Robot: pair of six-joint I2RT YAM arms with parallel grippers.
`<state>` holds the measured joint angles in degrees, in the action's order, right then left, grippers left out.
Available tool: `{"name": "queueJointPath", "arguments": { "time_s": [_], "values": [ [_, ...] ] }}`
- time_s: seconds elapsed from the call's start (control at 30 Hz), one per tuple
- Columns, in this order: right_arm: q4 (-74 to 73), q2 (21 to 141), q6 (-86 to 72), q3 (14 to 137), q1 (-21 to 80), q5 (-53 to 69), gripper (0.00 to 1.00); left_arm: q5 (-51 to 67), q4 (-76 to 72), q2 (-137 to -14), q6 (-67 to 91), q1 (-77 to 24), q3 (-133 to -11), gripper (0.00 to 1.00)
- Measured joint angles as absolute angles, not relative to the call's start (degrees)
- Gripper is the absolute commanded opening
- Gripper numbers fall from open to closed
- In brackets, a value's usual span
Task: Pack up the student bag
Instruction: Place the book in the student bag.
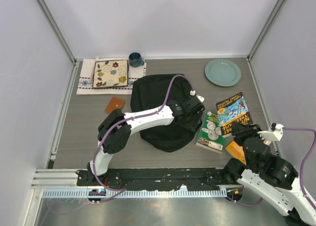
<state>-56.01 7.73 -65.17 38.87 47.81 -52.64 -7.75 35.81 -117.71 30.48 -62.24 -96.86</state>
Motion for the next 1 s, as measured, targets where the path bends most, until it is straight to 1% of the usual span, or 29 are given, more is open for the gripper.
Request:
{"name": "queueJointPath", "arguments": {
  "time_s": [0.07,0.2,0.3,0.47,0.53,0.57,0.67,0.83,1.0],
  "values": [
    [-56.05,7.57,-65.32,38.83,47.81,-52.64,0.04,-7.25,34.72,-117.69,30.61,-62.24,-95.70,0.64],
    [-56.25,7.46,-65.69,38.68,47.81,-52.64,0.04,-5.67,32.58,-117.69,31.20,-62.24,-93.51,0.64],
    [-56.29,7.46,-65.93,38.65,47.81,-52.64,0.04,-4.78,31.79,-117.69,31.40,-62.24,-93.43,0.62],
    [-56.45,7.46,-66.06,38.68,47.81,-52.64,0.05,-4.36,31.46,-117.69,31.57,-62.24,-93.43,0.54],
    [-56.66,7.42,-66.13,38.68,47.81,-52.64,0.05,-4.38,31.53,-117.69,31.55,-62.24,-93.43,0.53],
    [-56.82,7.35,-66.17,38.65,47.81,-52.64,0.04,-4.40,31.55,-117.69,31.53,-62.24,-93.43,0.47],
    [-57.08,7.31,-66.19,38.68,47.81,-52.64,0.05,-4.47,31.53,-117.69,31.46,-62.24,-93.27,0.42],
    [-57.23,7.09,-66.26,38.65,47.81,-52.66,0.05,-4.49,31.53,-117.69,31.35,-62.24,-92.01,0.37],
    [-57.36,6.96,-66.32,38.65,47.81,-52.66,0.05,-4.49,31.55,-117.69,31.24,-62.24,-91.09,0.24]
  ]
}}
